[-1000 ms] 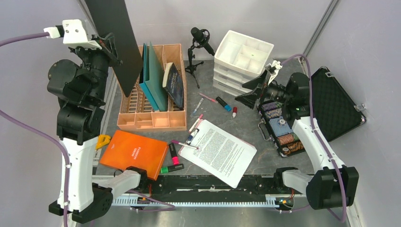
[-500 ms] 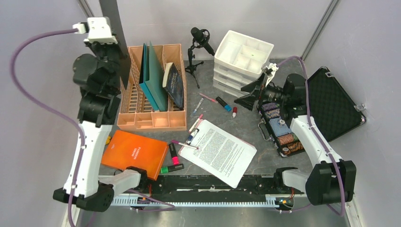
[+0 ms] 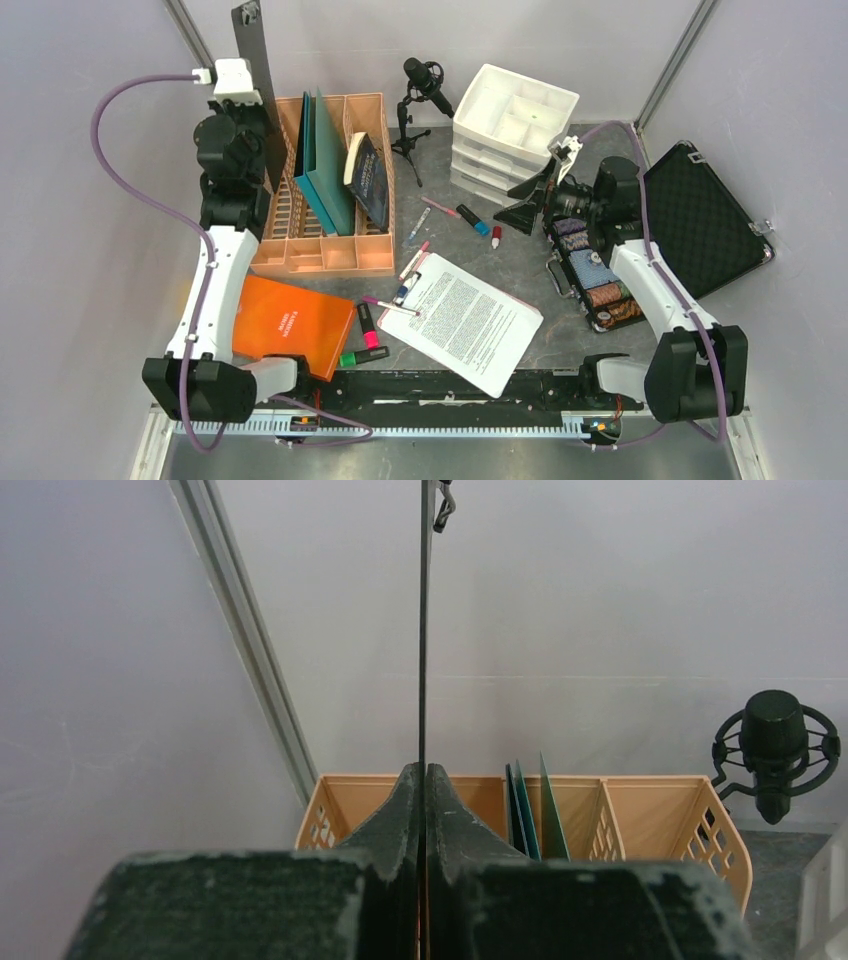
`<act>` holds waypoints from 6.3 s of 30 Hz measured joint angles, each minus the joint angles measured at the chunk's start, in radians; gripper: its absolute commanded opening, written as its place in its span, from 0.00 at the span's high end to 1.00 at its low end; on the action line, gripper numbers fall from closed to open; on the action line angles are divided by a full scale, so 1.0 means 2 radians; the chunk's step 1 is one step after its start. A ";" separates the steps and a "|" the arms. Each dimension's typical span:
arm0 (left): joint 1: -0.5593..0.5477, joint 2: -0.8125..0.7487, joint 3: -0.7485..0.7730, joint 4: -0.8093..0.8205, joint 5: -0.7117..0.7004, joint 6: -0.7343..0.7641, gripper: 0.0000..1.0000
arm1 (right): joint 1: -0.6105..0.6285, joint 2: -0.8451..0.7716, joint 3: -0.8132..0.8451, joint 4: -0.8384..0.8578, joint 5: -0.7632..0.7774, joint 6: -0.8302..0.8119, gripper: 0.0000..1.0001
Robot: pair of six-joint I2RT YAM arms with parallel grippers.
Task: Organize the desk
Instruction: Place the folder in the storage box.
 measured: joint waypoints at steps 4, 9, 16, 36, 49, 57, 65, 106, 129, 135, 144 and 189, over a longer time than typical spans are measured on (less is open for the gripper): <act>0.032 -0.012 -0.078 0.076 0.046 -0.028 0.98 | 0.000 0.010 0.000 0.000 -0.001 -0.002 0.02; 0.057 -0.021 -0.170 0.180 0.096 -0.056 0.98 | 0.000 0.029 0.000 0.000 -0.001 -0.004 0.02; 0.062 -0.021 -0.272 0.345 0.133 -0.080 0.98 | 0.000 0.037 -0.002 -0.001 0.001 -0.010 0.02; 0.082 0.069 -0.385 0.715 0.142 -0.114 0.98 | -0.001 0.055 -0.004 -0.023 0.007 -0.043 0.02; 0.090 0.009 -0.447 0.717 0.145 -0.114 0.98 | -0.003 0.069 -0.004 -0.027 0.008 -0.049 0.02; 0.115 0.015 -0.451 0.716 0.156 -0.136 0.98 | -0.003 0.069 -0.004 -0.031 0.008 -0.050 0.02; 0.130 0.022 -0.430 0.681 0.159 -0.175 0.98 | -0.003 0.069 -0.004 -0.034 0.007 -0.050 0.02; 0.160 0.060 -0.343 0.557 0.174 -0.230 0.98 | -0.003 0.080 -0.004 -0.036 0.000 -0.054 0.02; 0.163 0.160 -0.394 0.701 0.242 -0.227 0.98 | -0.003 0.092 -0.004 -0.038 -0.001 -0.062 0.02; 0.163 0.155 -0.394 0.696 0.270 -0.219 0.98 | -0.003 0.101 -0.004 -0.038 -0.004 -0.063 0.02; 0.161 0.155 -0.394 0.694 0.302 -0.207 0.98 | -0.003 0.101 -0.004 -0.038 -0.009 -0.063 0.02; 0.144 0.141 -0.426 0.666 0.209 -0.108 0.98 | -0.003 0.109 -0.004 -0.064 -0.014 -0.088 0.02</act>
